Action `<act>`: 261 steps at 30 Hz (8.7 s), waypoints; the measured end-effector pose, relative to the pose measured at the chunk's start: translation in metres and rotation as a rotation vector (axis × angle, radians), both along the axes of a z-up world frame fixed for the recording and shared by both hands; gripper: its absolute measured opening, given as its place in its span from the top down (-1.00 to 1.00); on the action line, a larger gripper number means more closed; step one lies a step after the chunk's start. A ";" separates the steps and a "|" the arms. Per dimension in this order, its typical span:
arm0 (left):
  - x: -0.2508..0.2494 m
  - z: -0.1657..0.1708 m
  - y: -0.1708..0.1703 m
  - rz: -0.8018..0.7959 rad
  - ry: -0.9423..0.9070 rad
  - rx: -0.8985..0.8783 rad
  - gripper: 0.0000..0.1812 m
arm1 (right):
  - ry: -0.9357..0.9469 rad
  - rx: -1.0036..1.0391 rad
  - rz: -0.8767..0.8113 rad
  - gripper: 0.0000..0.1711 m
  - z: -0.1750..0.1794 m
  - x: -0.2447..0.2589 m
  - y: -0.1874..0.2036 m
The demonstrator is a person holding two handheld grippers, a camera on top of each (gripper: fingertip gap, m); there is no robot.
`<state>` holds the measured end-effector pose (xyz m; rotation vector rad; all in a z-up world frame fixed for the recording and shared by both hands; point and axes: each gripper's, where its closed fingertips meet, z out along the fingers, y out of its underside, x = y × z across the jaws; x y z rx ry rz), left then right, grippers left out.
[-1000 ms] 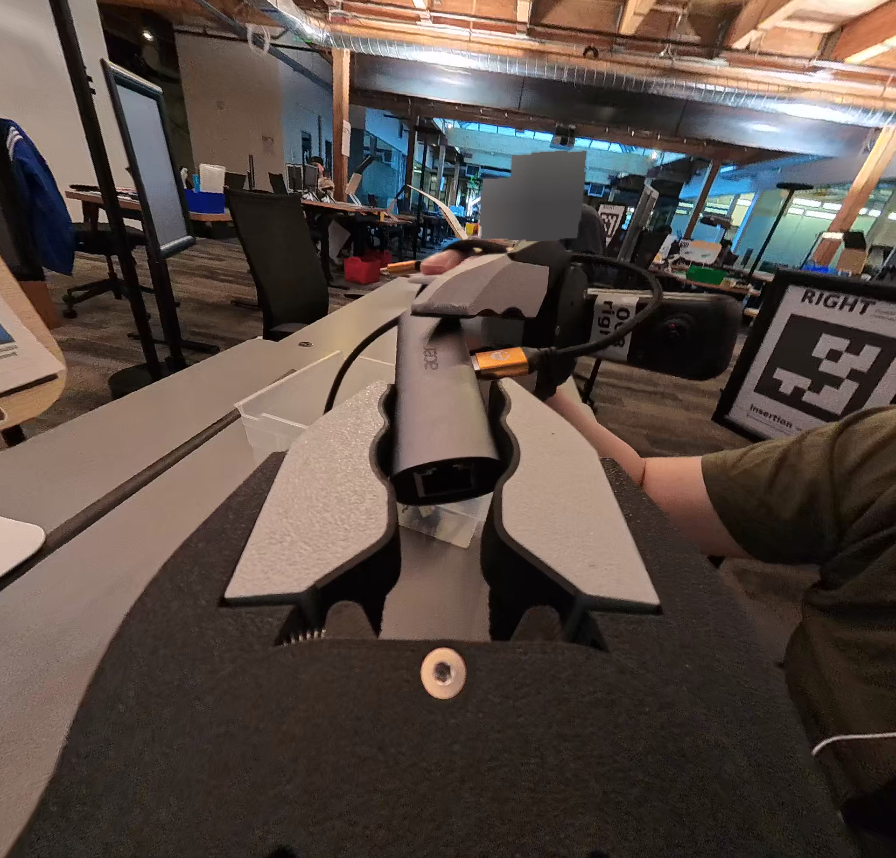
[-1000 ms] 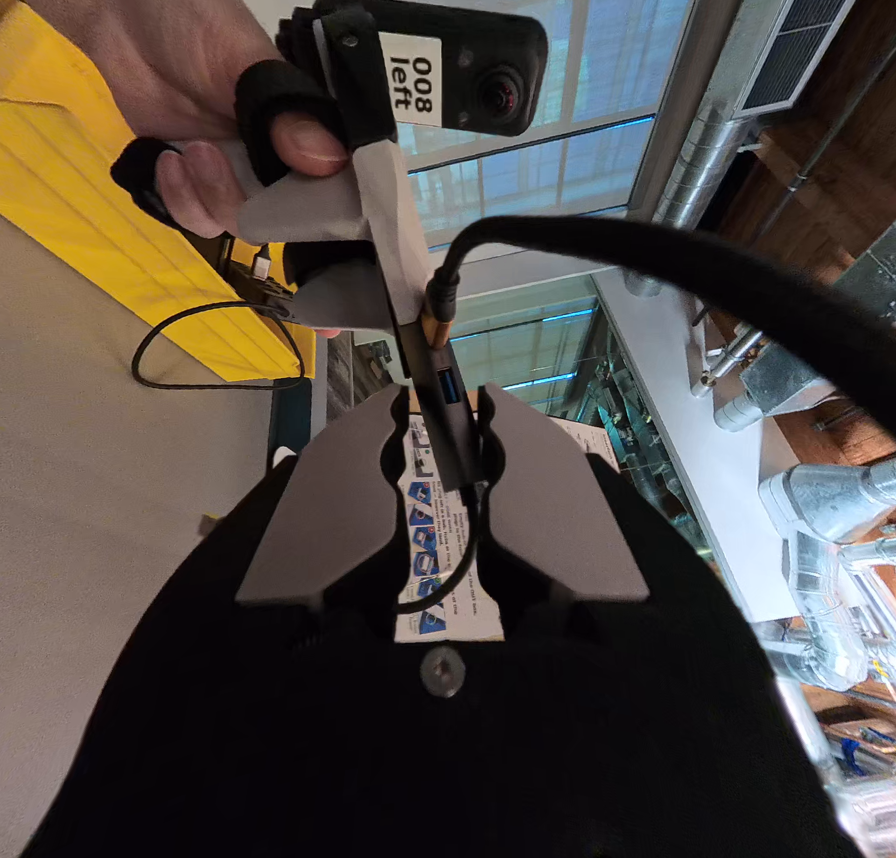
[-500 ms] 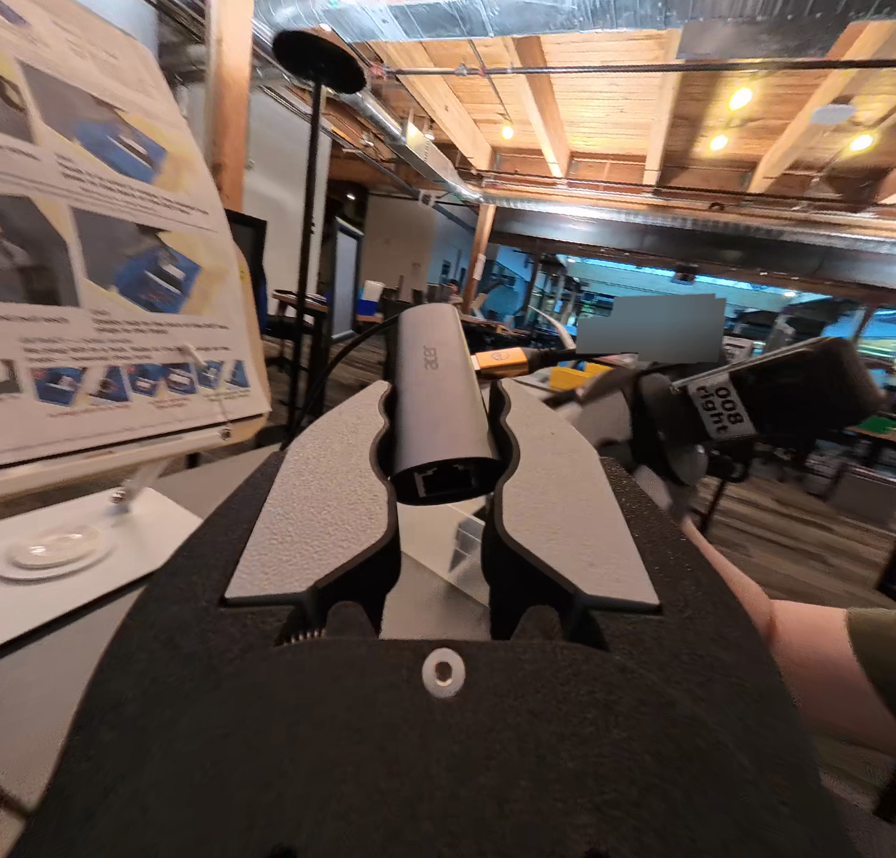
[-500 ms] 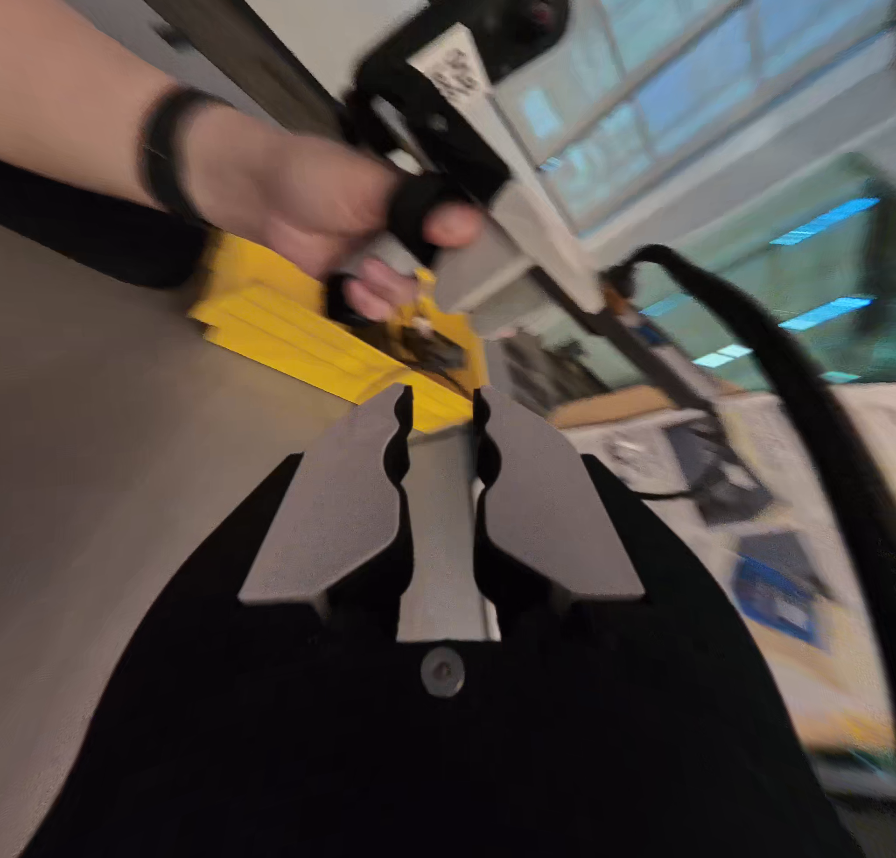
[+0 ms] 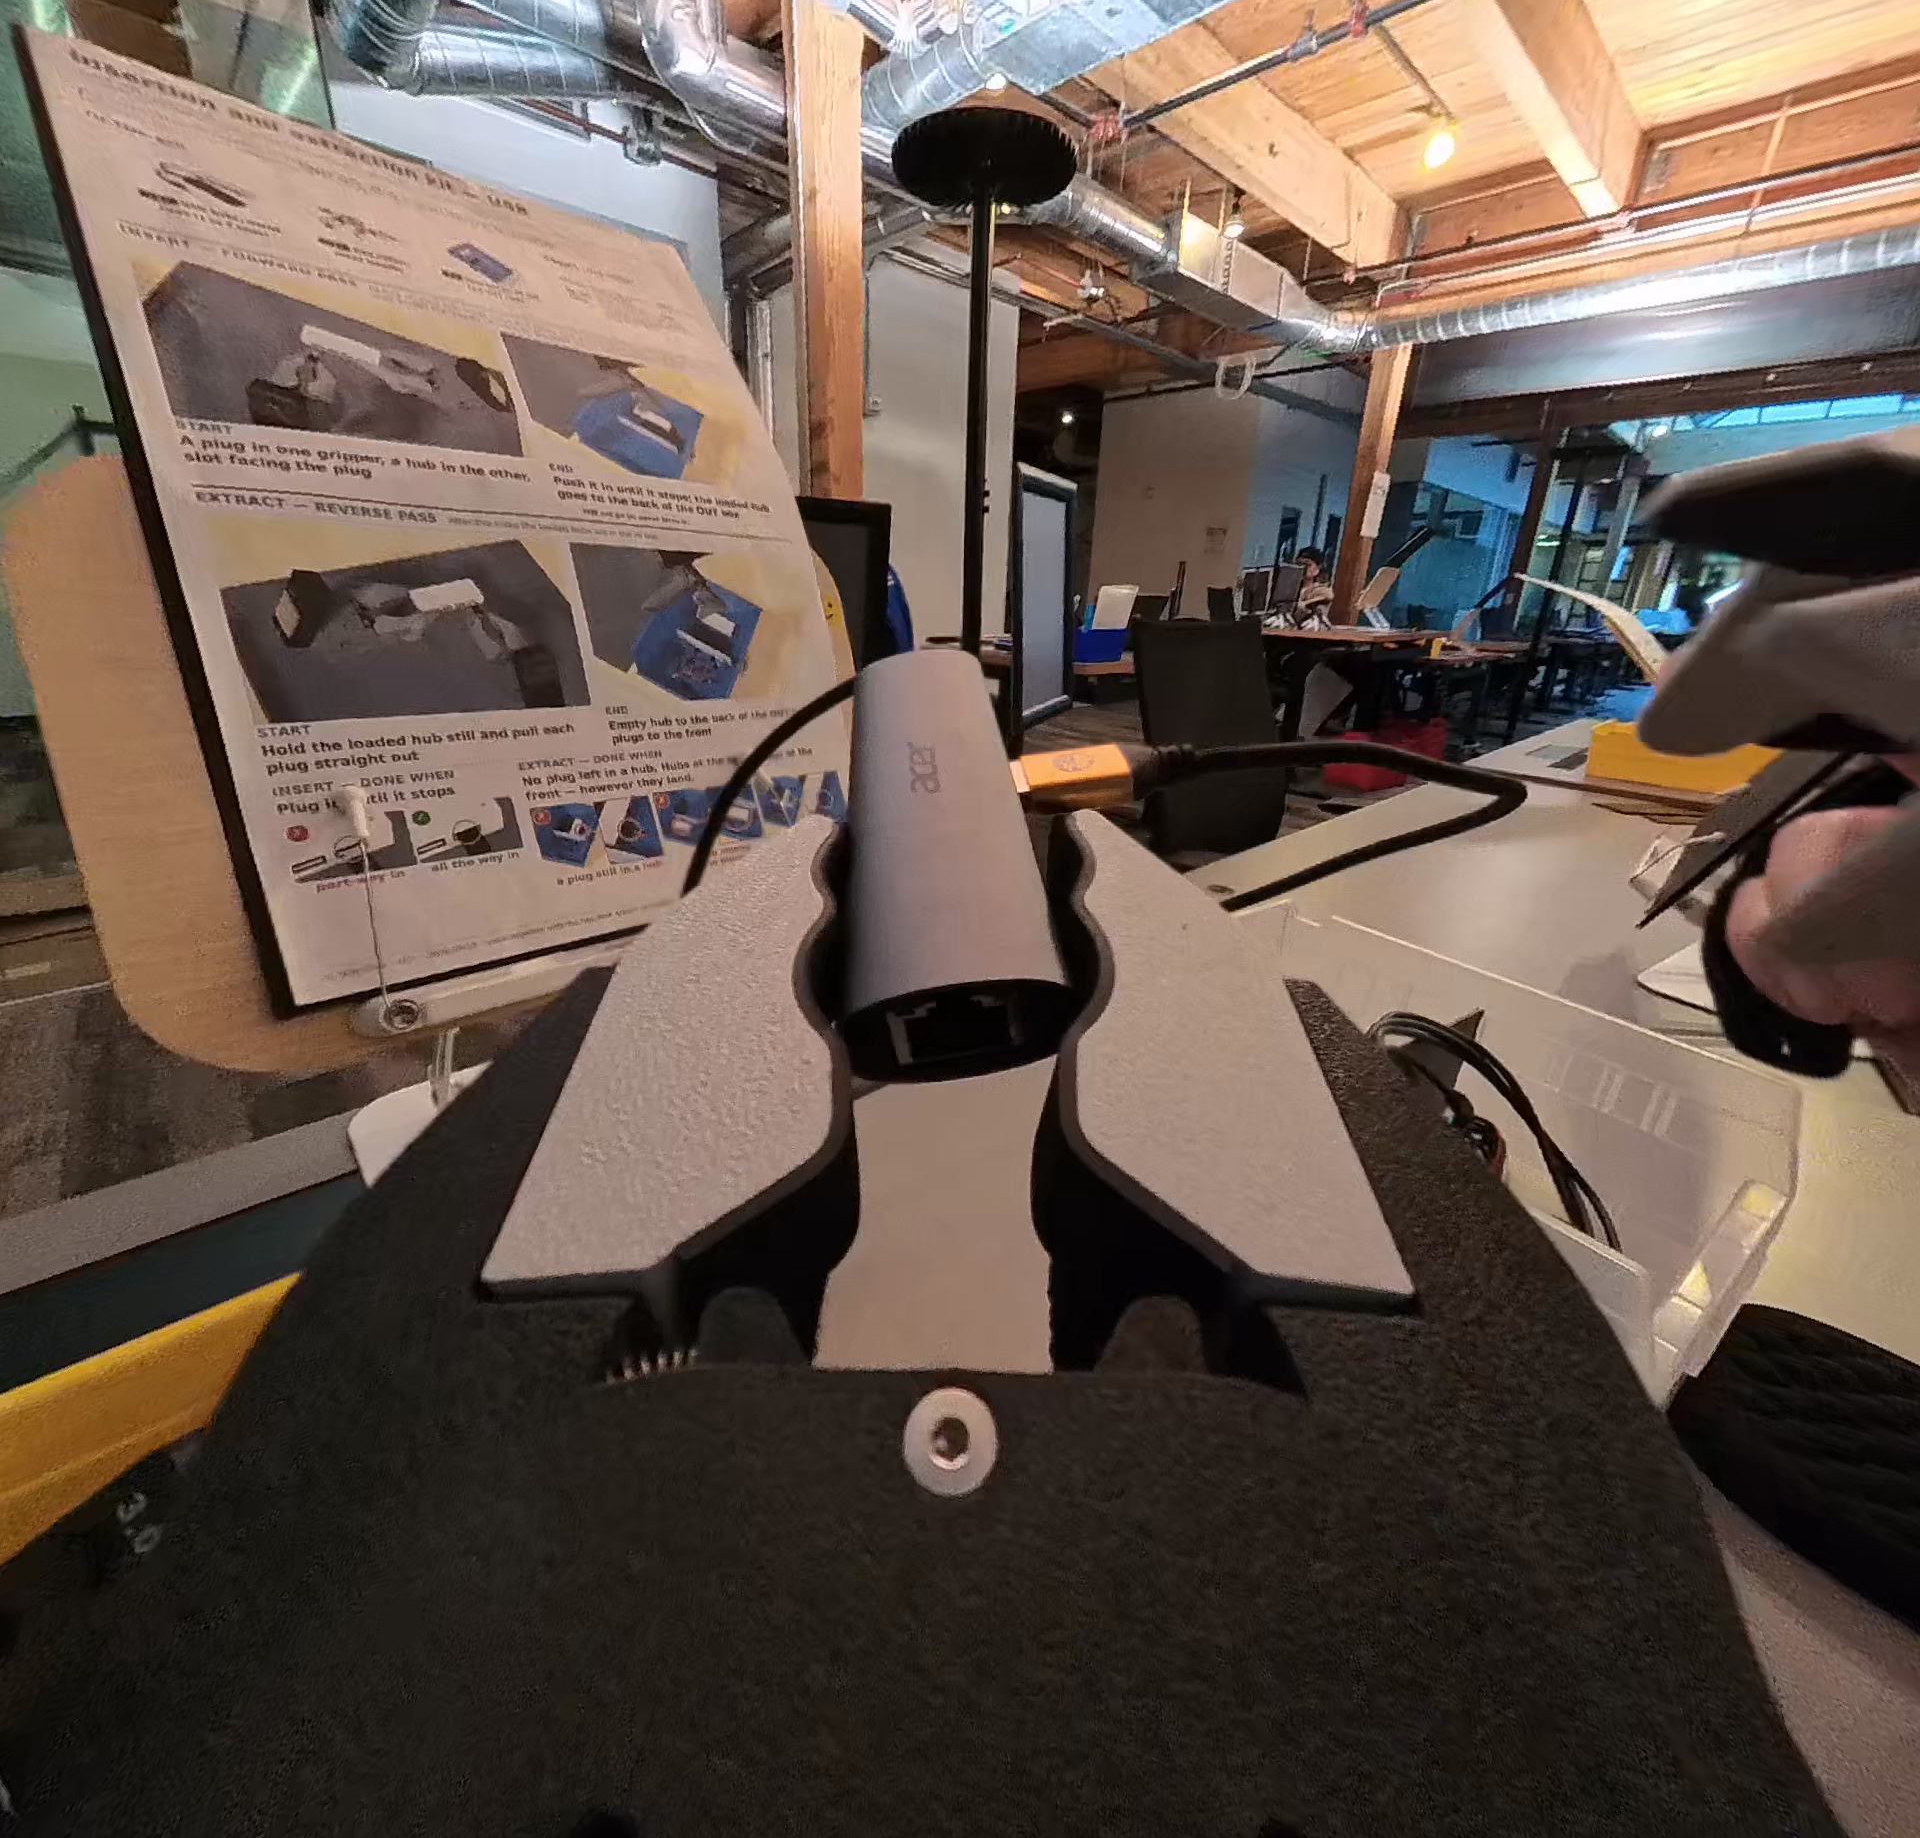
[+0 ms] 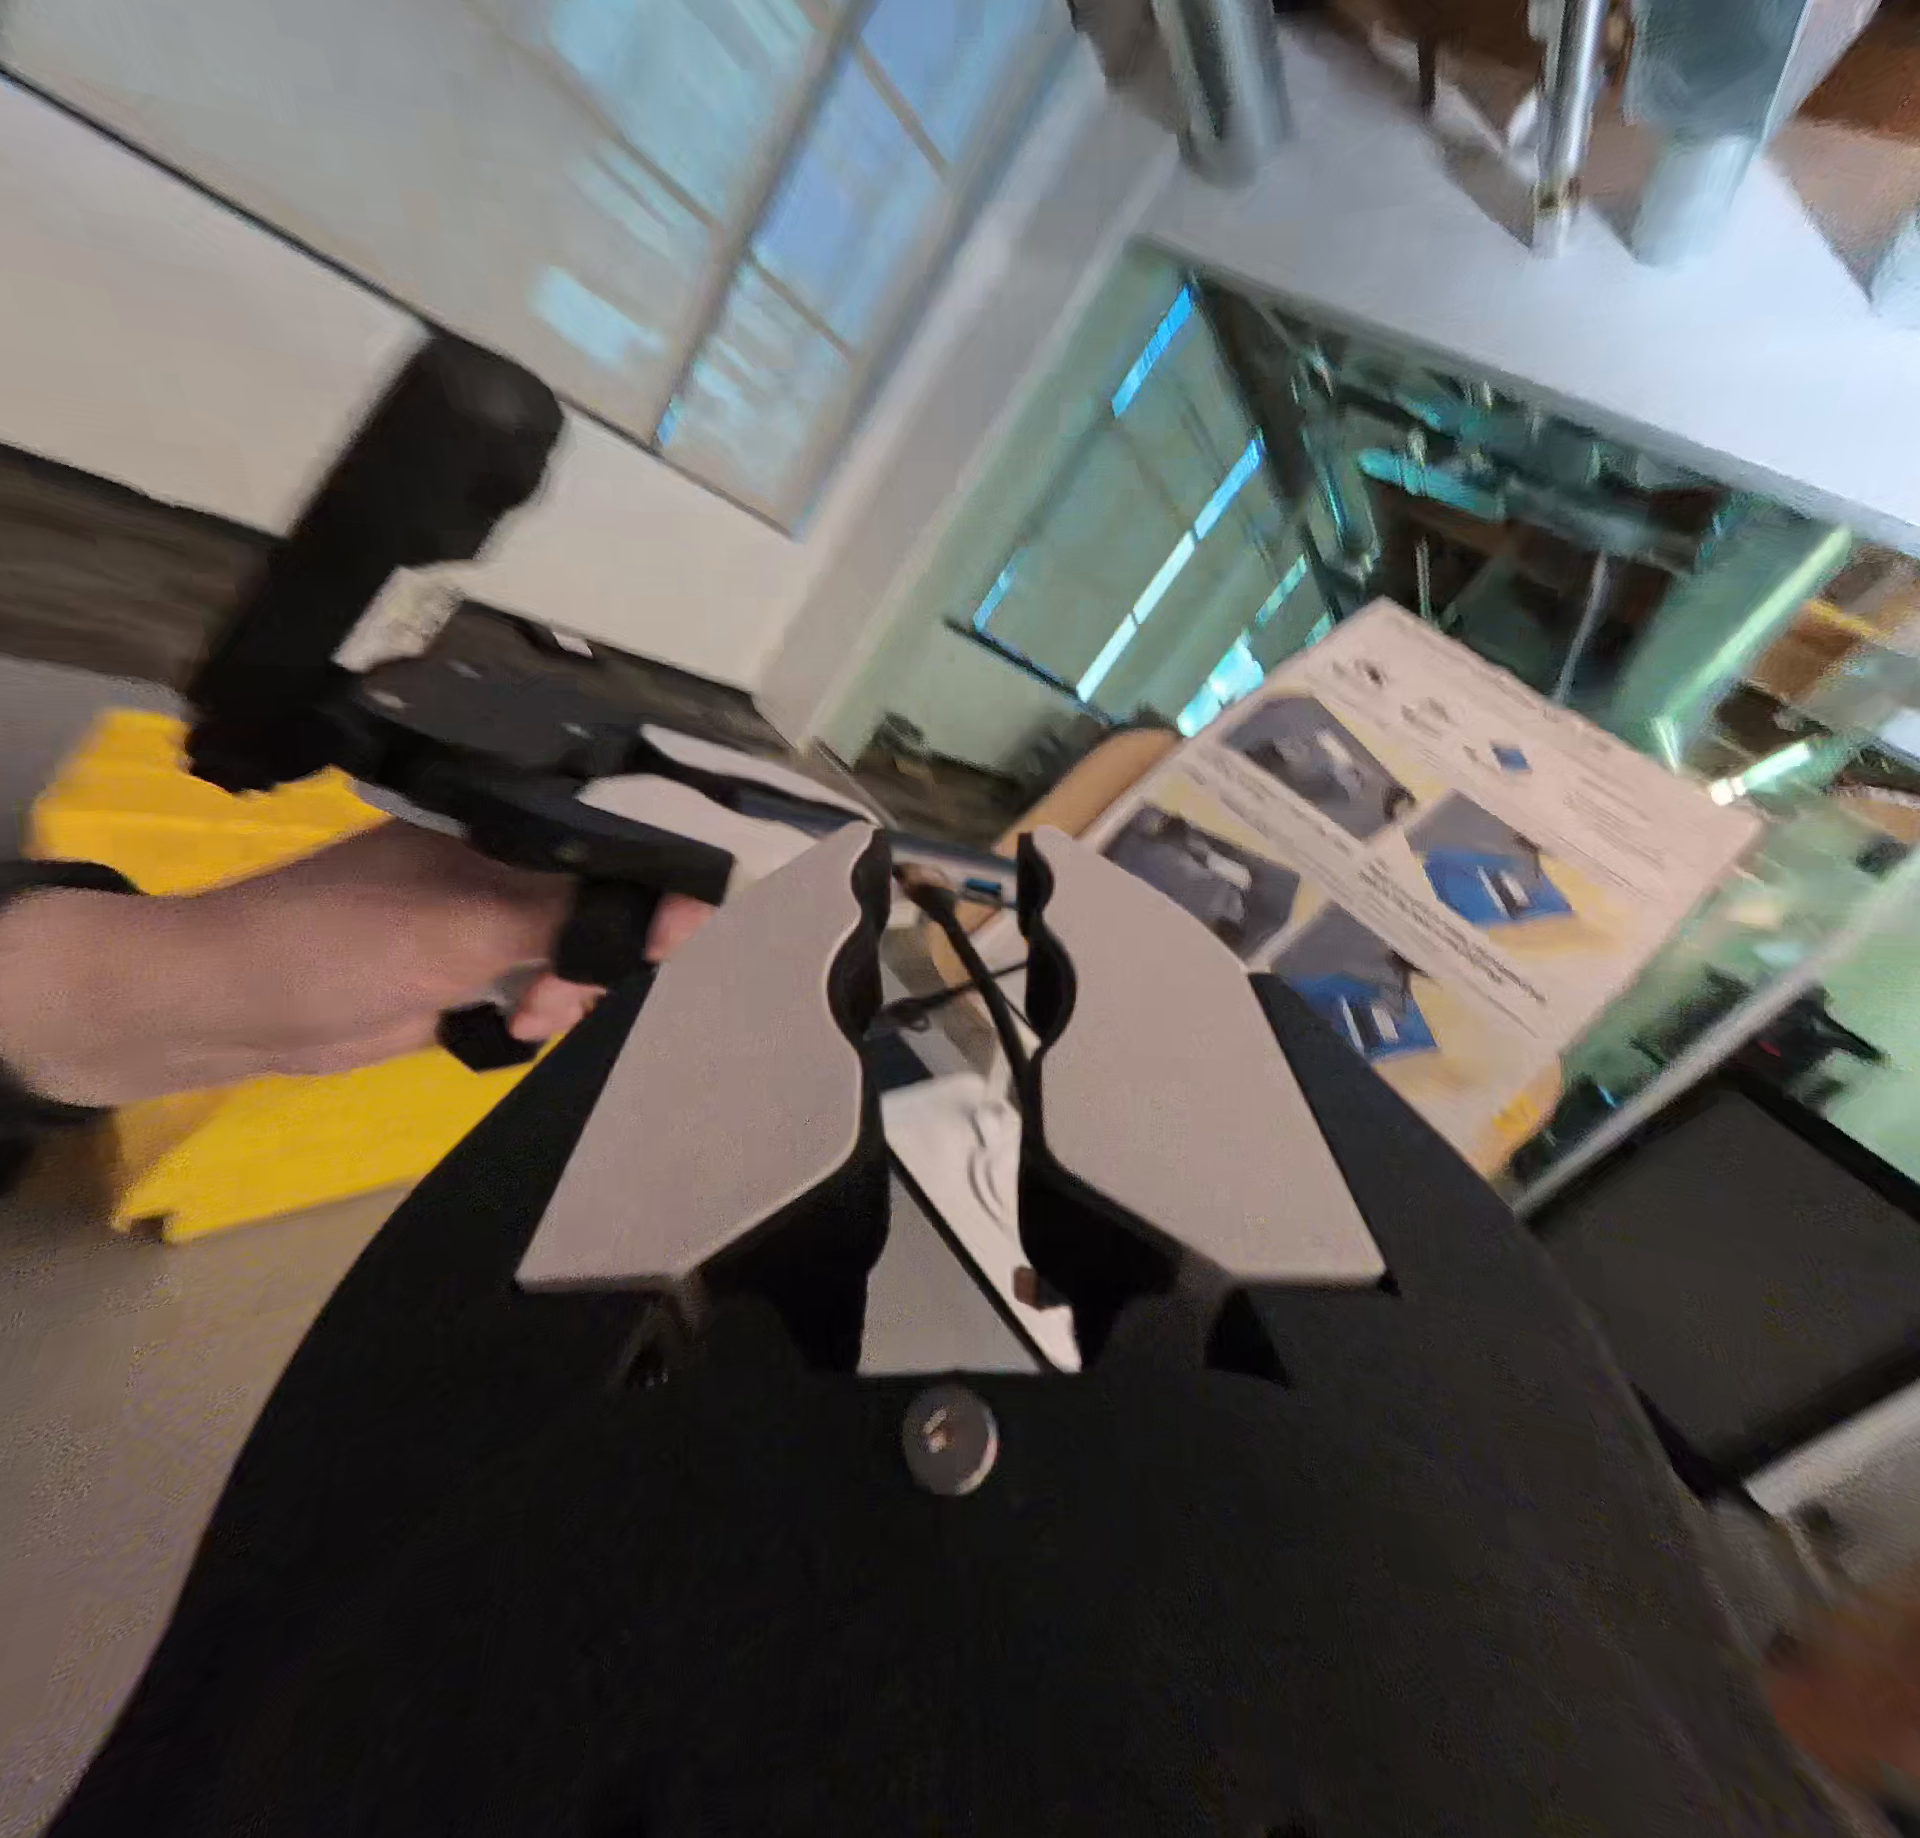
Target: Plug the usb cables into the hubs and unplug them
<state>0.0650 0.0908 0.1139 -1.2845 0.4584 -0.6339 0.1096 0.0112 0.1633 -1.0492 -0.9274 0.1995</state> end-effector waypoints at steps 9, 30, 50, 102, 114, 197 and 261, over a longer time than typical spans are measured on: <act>0.021 -0.019 -0.002 0.073 0.091 0.025 0.60 | -0.010 -0.279 0.011 0.61 -0.044 0.000 0.053; 0.027 -0.023 -0.004 0.153 0.192 0.097 0.61 | 0.012 -0.459 0.110 0.82 -0.065 -0.006 0.062; 0.014 -0.009 0.007 0.197 0.239 0.120 0.61 | 0.122 -0.395 0.089 0.82 -0.049 -0.015 0.067; 0.017 0.007 -0.005 0.150 0.278 0.190 0.61 | 0.186 -0.351 0.091 0.82 -0.036 -0.010 0.055; 0.013 0.013 -0.007 0.156 0.274 0.193 0.61 | 0.222 -0.300 0.055 0.82 -0.030 -0.014 0.051; -0.032 0.050 -0.013 0.049 0.163 0.162 0.61 | 0.291 -0.416 0.242 0.81 -0.005 0.014 0.037; 0.075 0.033 -0.106 -0.604 0.190 -0.020 0.61 | 0.223 -1.174 0.157 0.59 -0.164 0.249 0.091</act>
